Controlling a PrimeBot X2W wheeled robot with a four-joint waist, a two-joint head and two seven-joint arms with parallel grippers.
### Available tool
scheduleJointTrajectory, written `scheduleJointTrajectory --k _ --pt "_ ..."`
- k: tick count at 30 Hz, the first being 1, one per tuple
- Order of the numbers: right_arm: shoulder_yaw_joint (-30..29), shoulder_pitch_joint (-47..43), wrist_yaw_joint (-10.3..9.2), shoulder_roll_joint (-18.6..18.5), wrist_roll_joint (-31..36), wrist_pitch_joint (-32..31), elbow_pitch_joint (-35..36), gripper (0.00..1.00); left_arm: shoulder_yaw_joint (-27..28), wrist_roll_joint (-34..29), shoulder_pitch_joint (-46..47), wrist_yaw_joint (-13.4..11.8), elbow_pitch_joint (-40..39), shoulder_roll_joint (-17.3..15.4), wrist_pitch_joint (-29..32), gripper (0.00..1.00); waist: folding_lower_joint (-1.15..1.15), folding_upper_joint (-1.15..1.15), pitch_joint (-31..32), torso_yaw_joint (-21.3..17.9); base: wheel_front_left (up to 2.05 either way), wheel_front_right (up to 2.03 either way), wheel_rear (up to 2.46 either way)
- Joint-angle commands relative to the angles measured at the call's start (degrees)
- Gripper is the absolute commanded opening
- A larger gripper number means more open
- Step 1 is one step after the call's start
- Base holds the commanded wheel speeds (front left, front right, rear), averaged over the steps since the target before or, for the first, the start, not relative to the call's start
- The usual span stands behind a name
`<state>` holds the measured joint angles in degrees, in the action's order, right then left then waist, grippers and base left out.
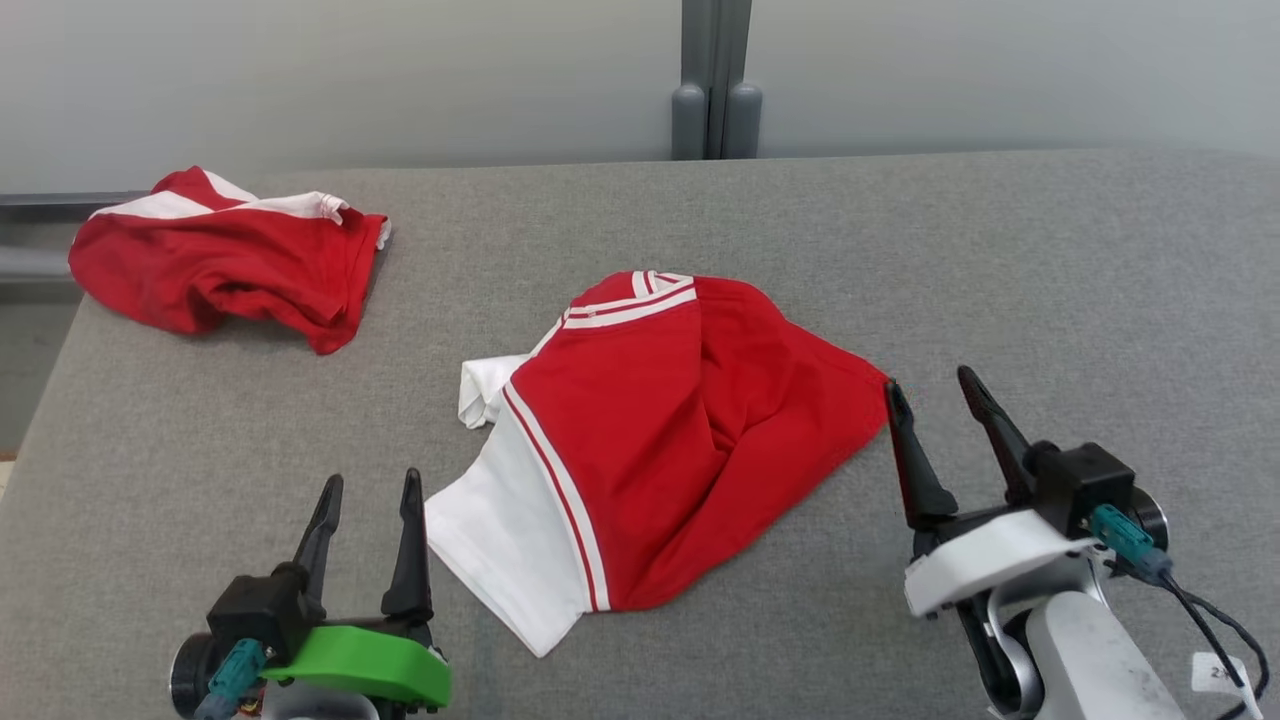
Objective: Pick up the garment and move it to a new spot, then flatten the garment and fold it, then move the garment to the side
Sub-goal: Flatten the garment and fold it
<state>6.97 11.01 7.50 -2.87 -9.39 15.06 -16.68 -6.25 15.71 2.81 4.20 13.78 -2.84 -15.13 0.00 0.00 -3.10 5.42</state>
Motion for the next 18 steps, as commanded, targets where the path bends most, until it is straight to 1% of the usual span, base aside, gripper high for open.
scheduleJointTrajectory --k 1,4,7,11,18 --pt "-1.37 -2.10 -0.02 -0.08 0.12 0.14 1.04 1.00 0.36 0.76 -1.21 -0.43 -0.10 -0.09 -0.03 1.00 0.00 0.00 1.30 -0.86 0.00 0.00 0.00" --pt "-3.49 -4.55 -0.02 -0.04 -0.20 0.15 2.77 1.00 1.02 1.31 -2.51 -0.82 -0.55 -0.09 -0.03 1.00 0.00 0.00 2.20 -1.20 0.00 0.00 0.00" --pt "-4.38 -6.70 -0.02 -0.04 -0.87 0.15 3.81 1.00 1.57 1.55 -3.67 -1.04 -1.08 -0.09 -0.03 1.00 0.00 0.00 2.83 -1.50 0.00 0.00 0.00" --pt "-4.41 -8.26 -0.02 -0.05 -1.20 0.16 4.36 1.00 2.10 1.66 -4.82 -1.30 -1.86 -0.09 -0.03 1.00 0.00 0.00 3.12 -1.90 0.00 0.00 0.00" --pt "-4.43 -8.24 -0.02 -0.06 -0.88 0.16 3.01 1.00 2.05 1.14 -5.72 -1.40 -1.85 -0.09 -0.03 1.00 0.00 0.00 3.15 -2.01 0.00 0.00 0.00"
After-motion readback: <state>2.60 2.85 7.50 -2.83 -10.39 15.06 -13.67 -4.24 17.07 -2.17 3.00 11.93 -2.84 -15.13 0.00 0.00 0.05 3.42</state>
